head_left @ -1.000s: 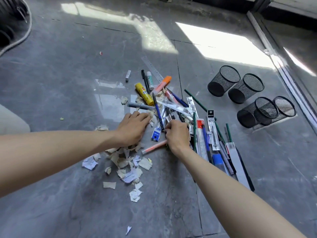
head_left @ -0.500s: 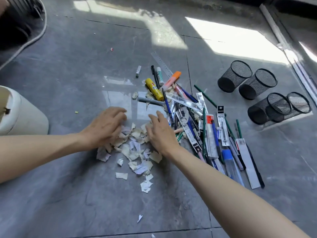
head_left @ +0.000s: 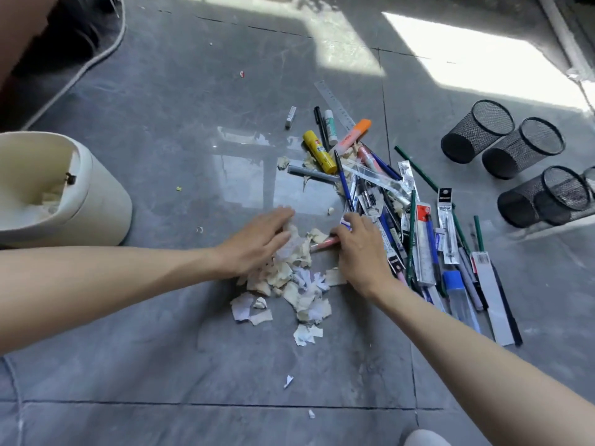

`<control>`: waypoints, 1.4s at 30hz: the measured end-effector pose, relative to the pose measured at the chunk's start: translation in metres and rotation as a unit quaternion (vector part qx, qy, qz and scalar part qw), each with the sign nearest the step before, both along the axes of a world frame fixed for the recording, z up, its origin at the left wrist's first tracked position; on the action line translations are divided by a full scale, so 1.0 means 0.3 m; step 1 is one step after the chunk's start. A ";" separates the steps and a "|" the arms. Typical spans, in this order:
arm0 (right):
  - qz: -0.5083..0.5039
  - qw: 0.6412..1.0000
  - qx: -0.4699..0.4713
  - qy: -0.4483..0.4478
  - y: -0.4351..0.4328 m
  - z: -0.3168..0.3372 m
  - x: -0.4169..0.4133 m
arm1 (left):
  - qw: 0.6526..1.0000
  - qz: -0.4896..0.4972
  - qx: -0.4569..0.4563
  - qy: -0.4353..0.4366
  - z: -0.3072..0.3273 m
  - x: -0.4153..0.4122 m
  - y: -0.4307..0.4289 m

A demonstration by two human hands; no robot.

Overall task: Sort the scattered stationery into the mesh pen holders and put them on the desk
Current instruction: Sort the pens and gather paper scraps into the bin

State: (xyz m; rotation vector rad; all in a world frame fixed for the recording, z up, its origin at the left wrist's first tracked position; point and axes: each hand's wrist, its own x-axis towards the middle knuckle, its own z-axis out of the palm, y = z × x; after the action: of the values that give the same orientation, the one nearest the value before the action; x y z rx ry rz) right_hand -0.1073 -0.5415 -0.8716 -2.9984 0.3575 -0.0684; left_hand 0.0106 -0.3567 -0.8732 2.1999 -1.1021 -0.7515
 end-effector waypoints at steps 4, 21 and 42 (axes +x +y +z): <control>0.096 0.991 -0.092 0.024 -0.039 0.038 0.010 | 0.997 -0.034 0.058 -0.040 -0.025 0.054 -0.055; 0.133 0.972 -0.154 0.118 -0.133 0.039 -0.109 | 0.905 0.358 0.170 -0.155 -0.031 0.117 0.215; -0.010 0.977 0.180 0.114 0.098 -0.019 0.094 | 0.931 0.296 0.196 -0.087 -0.059 0.155 0.213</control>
State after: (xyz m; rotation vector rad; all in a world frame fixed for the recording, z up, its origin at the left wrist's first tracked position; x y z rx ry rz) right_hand -0.0790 -0.5121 -0.8772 -2.6459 0.3770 0.3066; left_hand 0.0572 -0.2927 -0.8909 2.7769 -0.3127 -0.5379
